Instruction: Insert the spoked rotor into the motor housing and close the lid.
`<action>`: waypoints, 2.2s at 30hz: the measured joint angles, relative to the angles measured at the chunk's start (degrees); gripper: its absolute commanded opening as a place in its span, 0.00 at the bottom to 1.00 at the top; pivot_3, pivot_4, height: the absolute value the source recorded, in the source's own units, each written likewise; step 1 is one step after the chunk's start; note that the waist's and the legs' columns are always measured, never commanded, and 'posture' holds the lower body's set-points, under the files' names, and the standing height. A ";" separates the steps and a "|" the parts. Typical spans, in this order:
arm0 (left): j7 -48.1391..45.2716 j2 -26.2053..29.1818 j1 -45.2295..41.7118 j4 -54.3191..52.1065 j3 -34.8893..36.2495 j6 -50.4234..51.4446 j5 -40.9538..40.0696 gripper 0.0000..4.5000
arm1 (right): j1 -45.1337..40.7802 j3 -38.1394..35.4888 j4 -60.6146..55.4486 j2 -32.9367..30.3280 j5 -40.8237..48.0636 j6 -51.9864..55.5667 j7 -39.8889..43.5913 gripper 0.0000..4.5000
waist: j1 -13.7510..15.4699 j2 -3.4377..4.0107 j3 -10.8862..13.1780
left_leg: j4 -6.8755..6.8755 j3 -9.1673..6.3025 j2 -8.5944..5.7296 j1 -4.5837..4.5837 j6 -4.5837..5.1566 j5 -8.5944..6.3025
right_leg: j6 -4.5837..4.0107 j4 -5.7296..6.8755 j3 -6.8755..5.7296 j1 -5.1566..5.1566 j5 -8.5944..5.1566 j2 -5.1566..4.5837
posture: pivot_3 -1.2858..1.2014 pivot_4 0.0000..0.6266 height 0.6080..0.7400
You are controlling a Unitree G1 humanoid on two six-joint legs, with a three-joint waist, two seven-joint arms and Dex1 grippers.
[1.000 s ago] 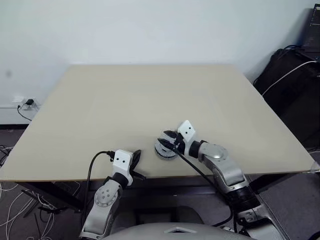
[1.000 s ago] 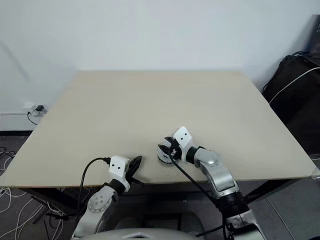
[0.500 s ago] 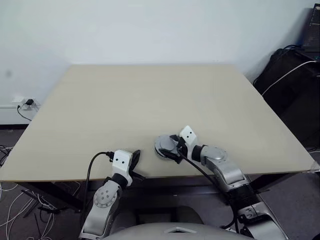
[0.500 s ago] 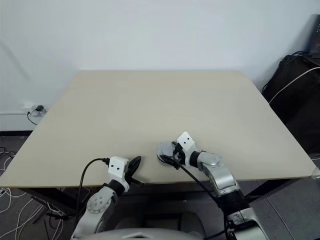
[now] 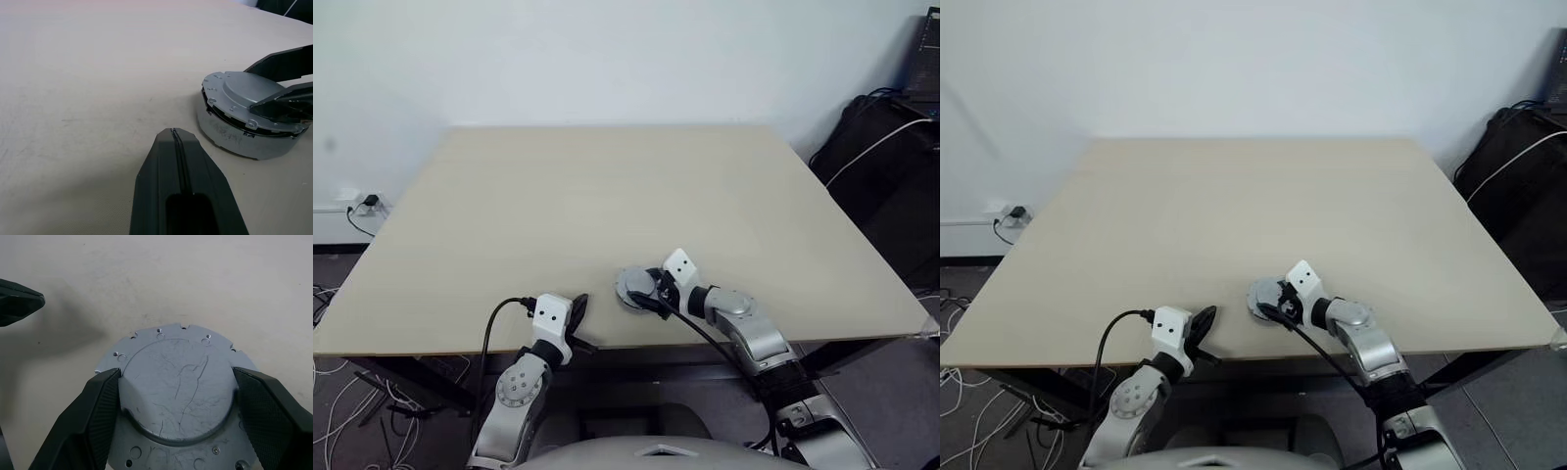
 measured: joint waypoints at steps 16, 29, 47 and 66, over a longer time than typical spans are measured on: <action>0.09 -0.45 0.20 -0.01 -0.20 0.19 0.03 0.00 | 0.06 1.81 -1.37 -0.79 -2.59 0.44 -0.96 0.73 | 0.02 0.01 -0.02 | 0.00 0.00 0.00 0.03 0.00 0.00 | 0.02 0.00 0.00 0.03 -0.01 0.00 | 0.52 0.00 1.00; 0.10 -0.62 0.30 -0.01 -0.20 0.19 0.01 0.00 | -1.52 3.65 -6.86 -1.10 -4.43 11.21 -3.10 0.73 | 0.12 0.06 -0.11 | 0.00 0.00 0.01 0.07 0.00 0.00 | 0.03 0.01 0.00 0.06 -0.02 0.00 | 0.52 0.00 1.00; -0.02 -0.57 0.29 -0.01 -0.19 0.18 -0.09 0.00 | -0.87 4.33 -5.08 -2.60 -4.61 5.80 -2.92 0.73 | 0.44 0.05 -0.10 | 0.00 0.00 -0.01 0.05 0.00 0.00 | 0.04 -0.01 -0.01 0.06 -0.03 -0.01 | 0.52 0.00 1.00; 0.93 0.62 -15.56 -0.22 3.39 20.56 -1.46 0.00 | -2.04 4.26 -6.62 -1.95 -4.01 11.98 -3.01 0.73 | 0.31 0.03 -0.17 | 0.01 -0.04 -0.03 0.15 -0.02 0.02 | 0.06 0.01 -0.02 0.19 -0.01 0.01 | 0.52 0.00 1.00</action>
